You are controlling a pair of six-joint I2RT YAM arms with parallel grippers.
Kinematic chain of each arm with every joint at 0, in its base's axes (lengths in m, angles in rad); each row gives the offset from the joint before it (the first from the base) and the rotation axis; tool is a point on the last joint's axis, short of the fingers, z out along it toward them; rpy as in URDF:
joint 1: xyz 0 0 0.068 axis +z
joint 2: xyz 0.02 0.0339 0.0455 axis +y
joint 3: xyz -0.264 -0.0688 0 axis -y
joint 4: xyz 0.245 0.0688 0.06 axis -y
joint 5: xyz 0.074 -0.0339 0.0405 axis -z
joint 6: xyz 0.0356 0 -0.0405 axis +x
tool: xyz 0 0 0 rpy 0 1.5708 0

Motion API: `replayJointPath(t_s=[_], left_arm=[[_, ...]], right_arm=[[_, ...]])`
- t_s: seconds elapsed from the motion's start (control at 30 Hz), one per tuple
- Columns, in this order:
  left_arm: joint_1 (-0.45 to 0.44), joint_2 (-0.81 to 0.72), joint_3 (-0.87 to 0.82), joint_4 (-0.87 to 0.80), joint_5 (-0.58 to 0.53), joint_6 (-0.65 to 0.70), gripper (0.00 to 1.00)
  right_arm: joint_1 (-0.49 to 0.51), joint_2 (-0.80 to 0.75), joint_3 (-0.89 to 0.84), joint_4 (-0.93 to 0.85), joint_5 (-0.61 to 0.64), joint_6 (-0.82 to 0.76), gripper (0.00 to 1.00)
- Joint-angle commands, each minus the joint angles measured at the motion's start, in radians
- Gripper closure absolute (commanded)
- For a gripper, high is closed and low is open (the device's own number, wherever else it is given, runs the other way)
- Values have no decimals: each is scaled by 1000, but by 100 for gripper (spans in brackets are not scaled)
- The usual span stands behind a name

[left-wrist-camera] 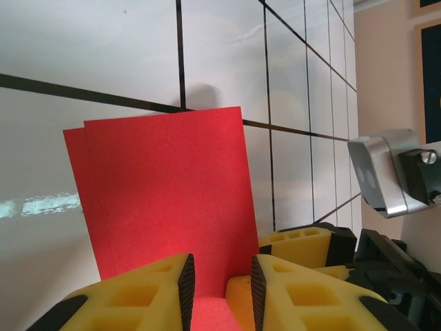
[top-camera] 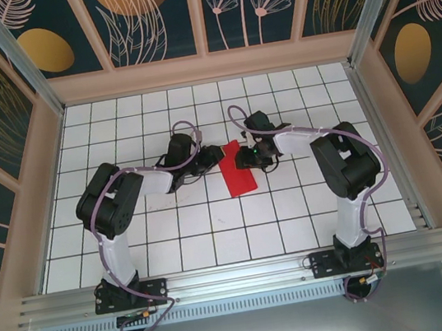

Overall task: Fold a paper plane with a square sheet of paper (pick it up from the middle)
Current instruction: Hold the square sheet of paper at the center of the table.

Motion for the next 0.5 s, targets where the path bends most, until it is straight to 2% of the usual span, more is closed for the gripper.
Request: replayJointPath(t_s=[0.0,0.13,0.47], left_arm=[[-15,26,33,-58,-17,18,70],[-25,27,73,-154,-60,54,74],[-28,56,98,-200,-56,58,81]], right_arm=[[5,138,-54,8,69,-16,56],[4,139,-54,8,69,-16,56],[5,143,-54,9,70,-17,56]])
